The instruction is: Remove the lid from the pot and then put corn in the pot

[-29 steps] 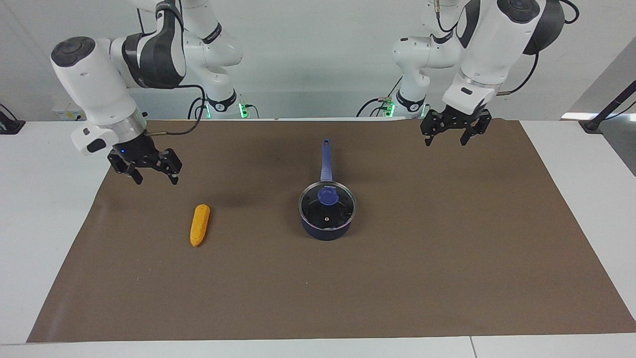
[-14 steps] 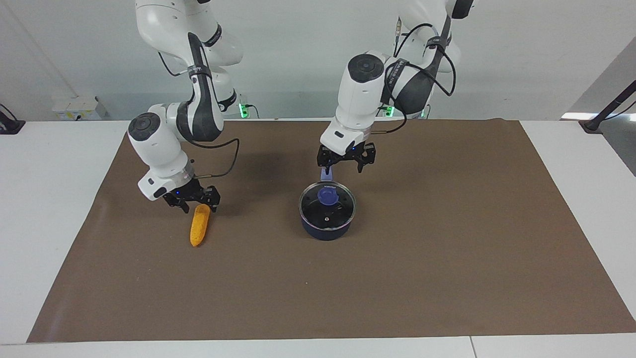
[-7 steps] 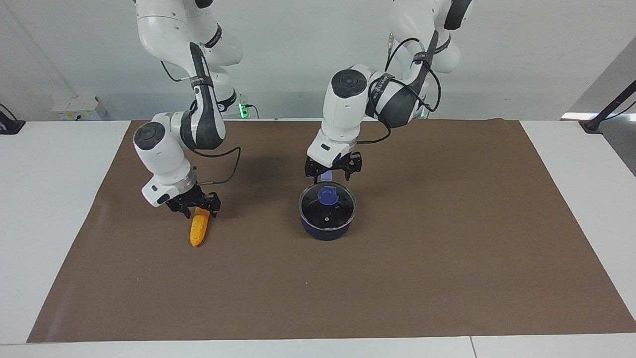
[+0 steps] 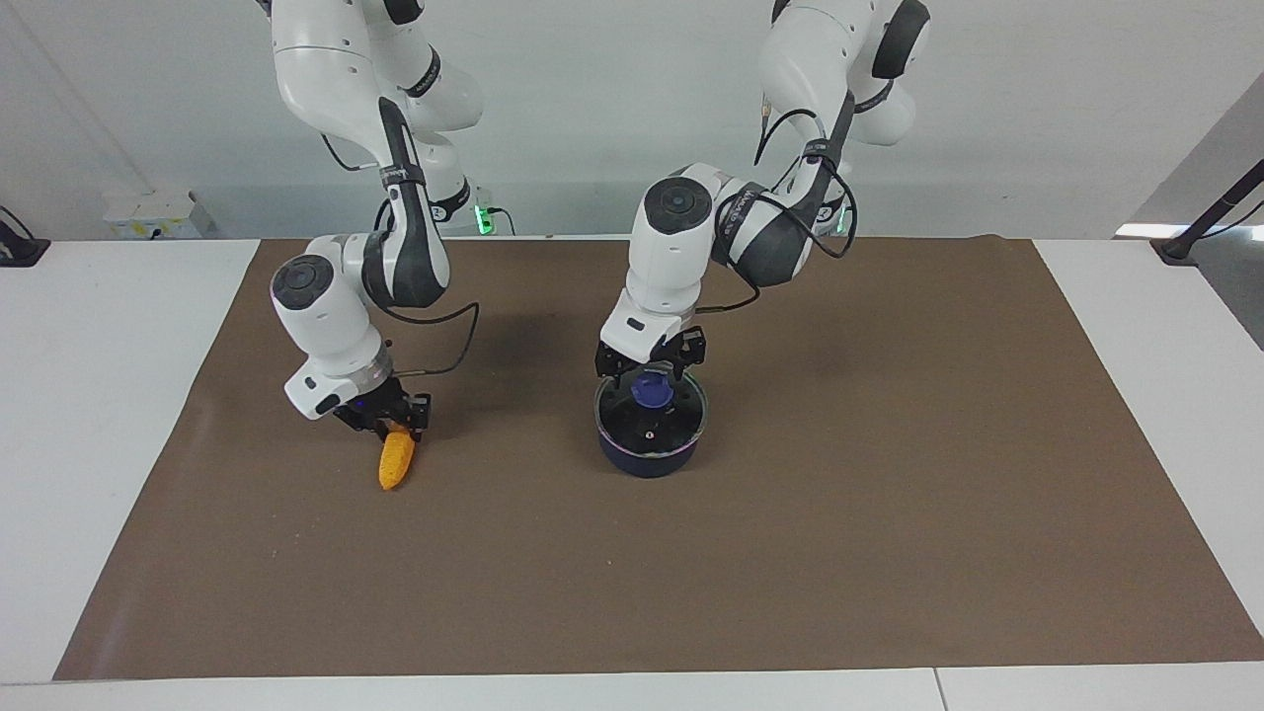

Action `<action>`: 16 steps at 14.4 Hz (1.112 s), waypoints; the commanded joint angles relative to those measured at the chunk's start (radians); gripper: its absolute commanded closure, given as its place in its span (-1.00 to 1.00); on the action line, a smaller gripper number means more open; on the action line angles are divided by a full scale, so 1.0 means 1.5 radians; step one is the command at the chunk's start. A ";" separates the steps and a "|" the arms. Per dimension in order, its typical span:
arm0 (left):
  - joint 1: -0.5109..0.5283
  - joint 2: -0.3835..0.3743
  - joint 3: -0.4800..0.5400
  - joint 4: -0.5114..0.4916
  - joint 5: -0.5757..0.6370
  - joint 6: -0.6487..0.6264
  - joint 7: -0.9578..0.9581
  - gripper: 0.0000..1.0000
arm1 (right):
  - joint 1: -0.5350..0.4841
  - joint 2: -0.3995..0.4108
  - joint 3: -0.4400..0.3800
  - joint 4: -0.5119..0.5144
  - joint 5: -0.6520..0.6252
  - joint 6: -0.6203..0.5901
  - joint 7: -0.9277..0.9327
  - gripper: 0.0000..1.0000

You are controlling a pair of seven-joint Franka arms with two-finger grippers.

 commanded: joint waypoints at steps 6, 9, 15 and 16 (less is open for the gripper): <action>0.000 0.012 0.006 0.015 0.008 0.019 -0.003 -1.00 | -0.007 -0.012 0.004 0.089 -0.009 -0.130 -0.012 1.00; -0.001 0.012 0.005 0.014 0.028 0.018 -0.002 -1.00 | 0.002 -0.050 0.005 0.124 -0.009 -0.213 -0.007 1.00; -0.006 0.013 0.005 0.011 0.031 0.019 -0.002 -1.00 | 0.059 -0.061 0.013 0.196 -0.009 -0.316 0.082 1.00; -0.005 0.013 0.005 0.011 0.031 0.018 -0.002 -1.00 | 0.073 -0.060 0.014 0.201 -0.008 -0.317 0.100 1.00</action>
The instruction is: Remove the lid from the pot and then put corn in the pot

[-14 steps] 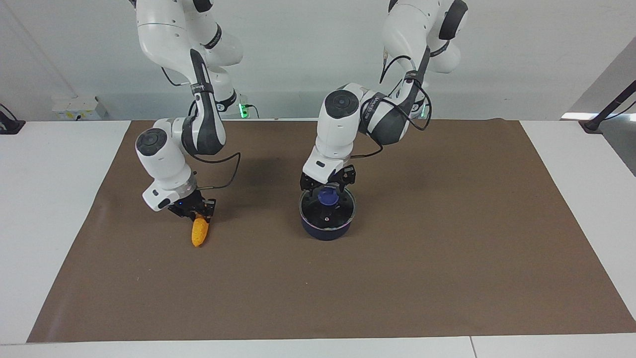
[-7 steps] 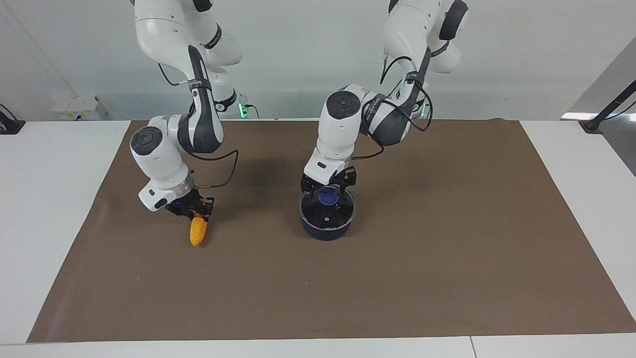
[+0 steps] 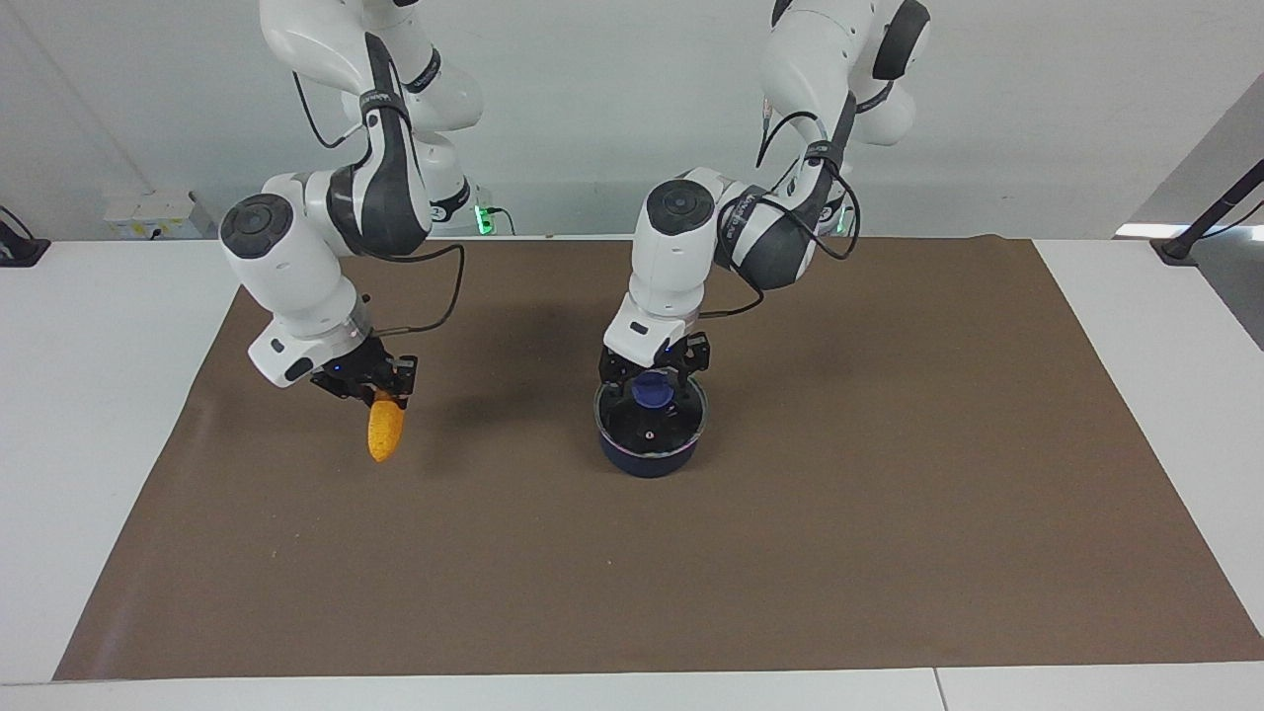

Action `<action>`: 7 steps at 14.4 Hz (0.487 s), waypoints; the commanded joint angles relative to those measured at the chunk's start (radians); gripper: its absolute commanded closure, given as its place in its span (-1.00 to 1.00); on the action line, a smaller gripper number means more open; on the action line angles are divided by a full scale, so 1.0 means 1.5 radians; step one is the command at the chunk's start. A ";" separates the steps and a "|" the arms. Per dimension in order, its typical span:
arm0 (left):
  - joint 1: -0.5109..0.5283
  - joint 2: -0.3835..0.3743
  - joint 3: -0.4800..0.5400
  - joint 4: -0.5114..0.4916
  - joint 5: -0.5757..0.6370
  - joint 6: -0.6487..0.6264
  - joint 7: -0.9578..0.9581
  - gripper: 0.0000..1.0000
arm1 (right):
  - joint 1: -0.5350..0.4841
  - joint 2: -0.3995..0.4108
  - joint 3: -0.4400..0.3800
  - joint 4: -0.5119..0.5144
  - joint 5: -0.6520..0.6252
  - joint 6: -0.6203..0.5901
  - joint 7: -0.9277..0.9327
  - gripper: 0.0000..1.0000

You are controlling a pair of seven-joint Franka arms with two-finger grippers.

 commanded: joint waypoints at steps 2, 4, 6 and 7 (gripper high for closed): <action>-0.007 0.010 0.003 0.011 0.024 0.003 -0.002 -1.00 | 0.051 0.010 0.003 0.031 -0.007 -0.015 0.080 1.00; -0.007 0.010 0.003 0.011 0.027 0.002 -0.002 -0.99 | 0.073 0.014 0.004 0.049 -0.005 -0.016 0.106 1.00; -0.007 0.010 0.003 0.011 0.028 0.003 -0.002 -0.91 | 0.093 0.015 0.004 0.054 -0.003 -0.014 0.133 1.00; -0.007 0.010 0.003 0.011 0.028 0.003 -0.002 -0.89 | 0.094 0.015 0.004 0.055 -0.003 -0.013 0.134 1.00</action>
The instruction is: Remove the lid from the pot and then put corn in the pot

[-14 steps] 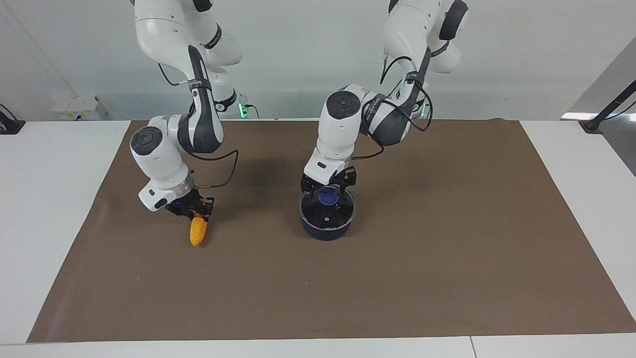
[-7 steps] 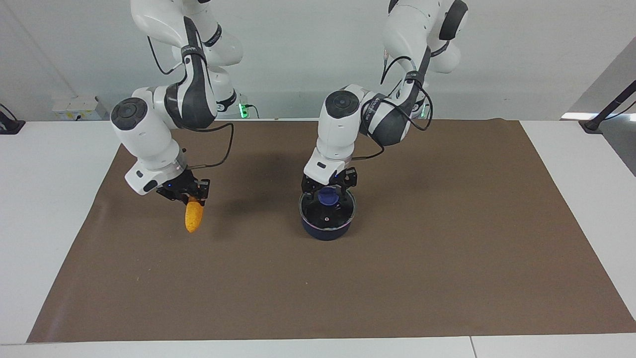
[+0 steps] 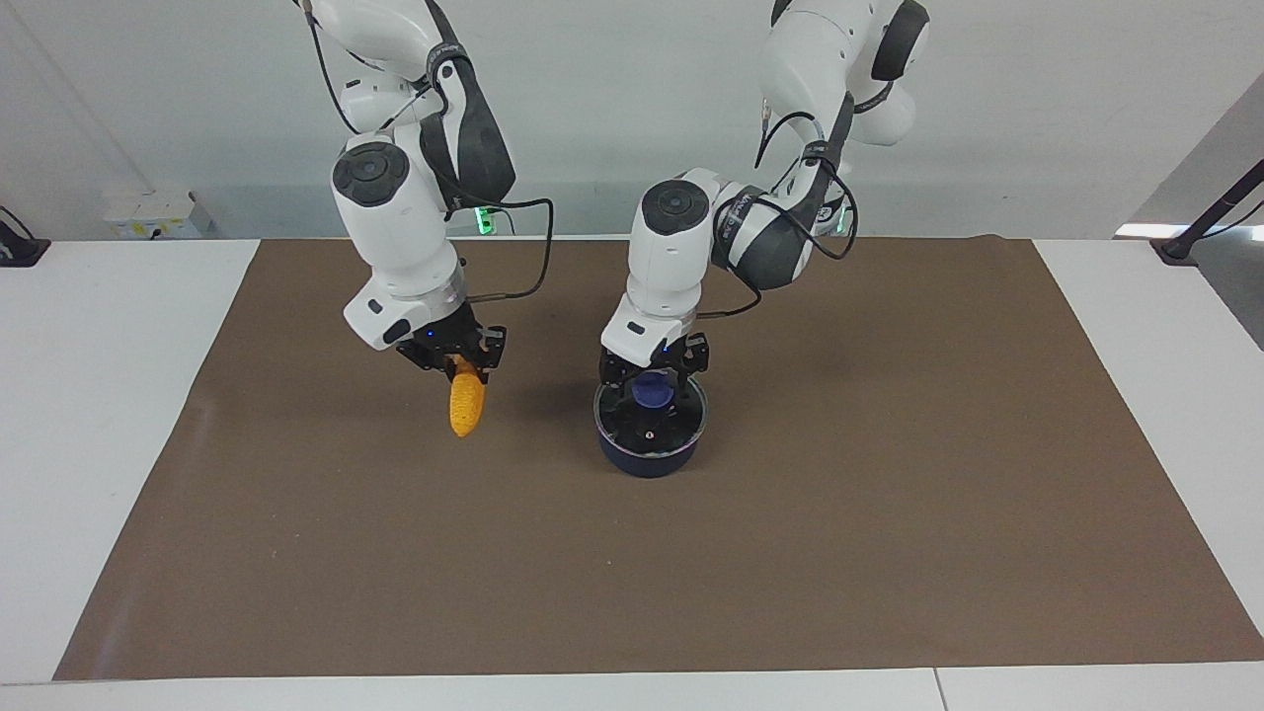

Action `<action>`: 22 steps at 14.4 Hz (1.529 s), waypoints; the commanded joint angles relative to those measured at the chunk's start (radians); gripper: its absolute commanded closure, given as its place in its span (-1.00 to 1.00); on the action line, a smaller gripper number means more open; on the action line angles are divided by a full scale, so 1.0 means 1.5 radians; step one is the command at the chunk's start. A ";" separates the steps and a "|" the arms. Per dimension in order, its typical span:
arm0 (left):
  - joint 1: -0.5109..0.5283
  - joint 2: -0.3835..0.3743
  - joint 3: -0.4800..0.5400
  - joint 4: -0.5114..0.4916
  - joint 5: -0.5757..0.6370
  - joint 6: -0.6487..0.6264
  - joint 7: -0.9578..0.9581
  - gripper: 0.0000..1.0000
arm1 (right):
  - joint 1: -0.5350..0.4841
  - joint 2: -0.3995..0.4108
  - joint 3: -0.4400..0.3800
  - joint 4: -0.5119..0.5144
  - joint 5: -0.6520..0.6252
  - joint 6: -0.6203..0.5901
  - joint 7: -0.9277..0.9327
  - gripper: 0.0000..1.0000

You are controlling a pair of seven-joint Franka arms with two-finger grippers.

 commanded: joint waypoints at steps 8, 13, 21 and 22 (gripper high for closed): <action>-0.009 0.008 0.004 0.010 0.020 0.002 -0.002 -0.28 | 0.003 0.018 0.002 0.027 0.003 -0.007 0.012 1.00; -0.009 0.008 0.004 0.011 0.020 -0.003 -0.001 0.24 | 0.033 0.019 0.002 0.041 0.001 -0.014 0.014 1.00; -0.001 -0.024 0.003 0.015 0.022 -0.045 0.023 0.39 | 0.033 0.020 0.002 0.052 -0.003 -0.017 0.014 1.00; 0.001 -0.036 0.003 0.015 0.019 -0.051 0.027 0.39 | 0.033 0.020 0.002 0.052 -0.004 -0.018 0.014 1.00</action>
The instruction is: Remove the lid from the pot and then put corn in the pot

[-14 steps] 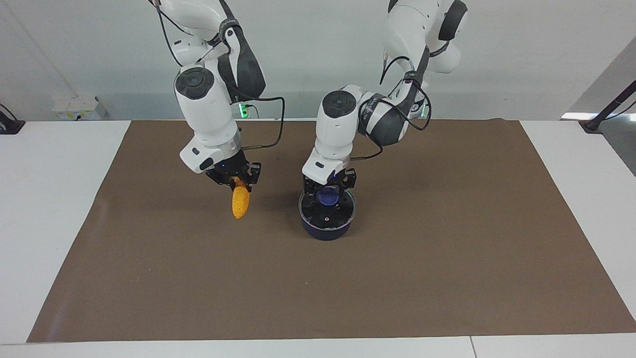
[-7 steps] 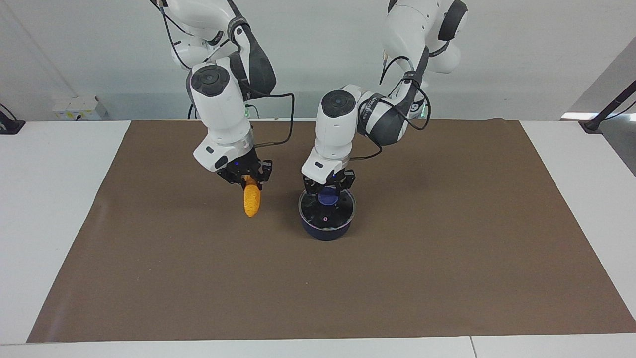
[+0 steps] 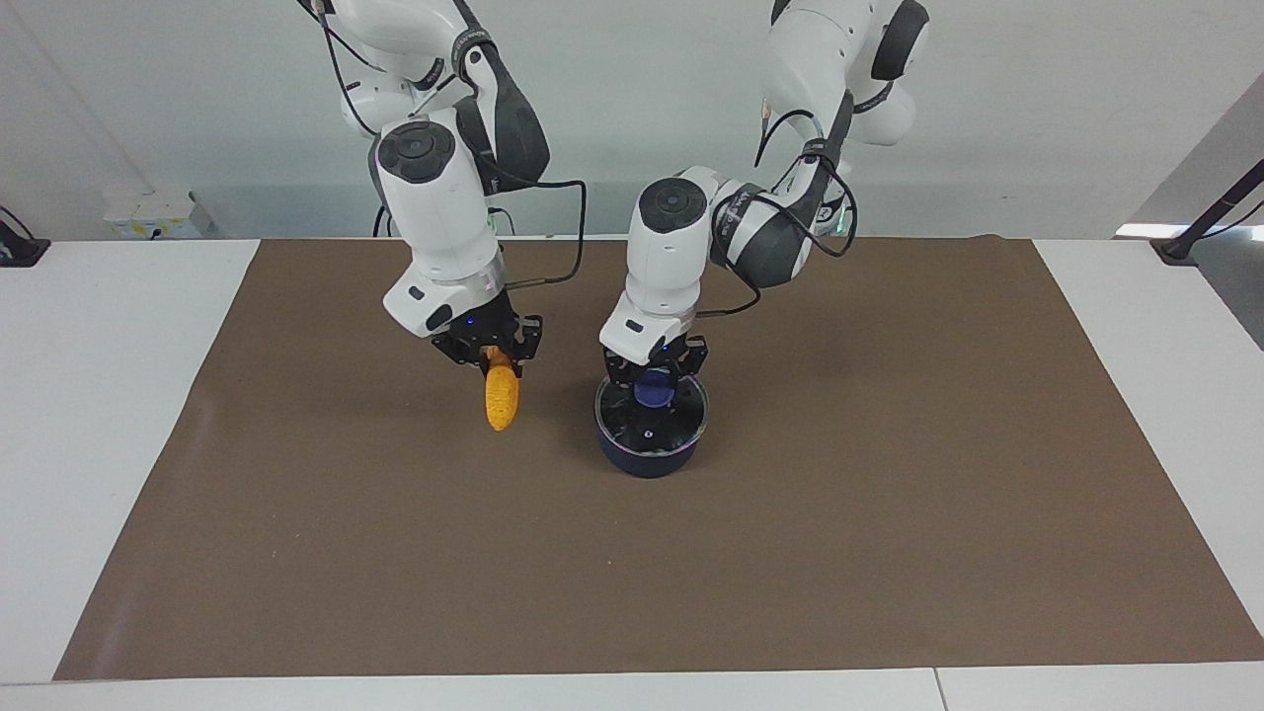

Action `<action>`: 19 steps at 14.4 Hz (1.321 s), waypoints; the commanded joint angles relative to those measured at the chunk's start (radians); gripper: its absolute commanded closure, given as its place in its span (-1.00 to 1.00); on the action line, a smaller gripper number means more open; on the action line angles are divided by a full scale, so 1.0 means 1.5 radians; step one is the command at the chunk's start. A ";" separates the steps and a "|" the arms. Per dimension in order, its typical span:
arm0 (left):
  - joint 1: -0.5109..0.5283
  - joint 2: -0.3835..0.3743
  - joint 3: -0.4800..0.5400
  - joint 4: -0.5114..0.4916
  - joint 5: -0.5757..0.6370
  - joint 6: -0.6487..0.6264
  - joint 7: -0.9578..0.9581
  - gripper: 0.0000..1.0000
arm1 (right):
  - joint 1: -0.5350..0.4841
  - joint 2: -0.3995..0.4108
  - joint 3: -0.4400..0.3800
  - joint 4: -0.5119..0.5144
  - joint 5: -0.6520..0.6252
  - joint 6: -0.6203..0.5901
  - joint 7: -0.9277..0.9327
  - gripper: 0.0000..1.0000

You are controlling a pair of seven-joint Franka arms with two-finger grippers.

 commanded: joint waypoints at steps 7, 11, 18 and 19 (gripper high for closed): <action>0.056 -0.087 0.006 0.010 -0.012 -0.120 0.120 0.42 | 0.019 0.022 0.003 0.059 0.001 -0.034 0.019 1.00; 0.129 -0.115 0.008 0.006 -0.023 -0.162 0.226 0.42 | 0.052 0.027 0.003 0.068 0.003 -0.015 0.088 1.00; 0.277 -0.134 0.009 -0.024 -0.024 -0.170 0.445 0.44 | 0.176 0.183 0.002 0.209 -0.014 0.018 0.263 1.00; 0.301 -0.136 0.009 -0.033 -0.024 -0.165 0.482 0.46 | 0.189 0.193 0.002 0.208 -0.015 0.026 0.267 1.00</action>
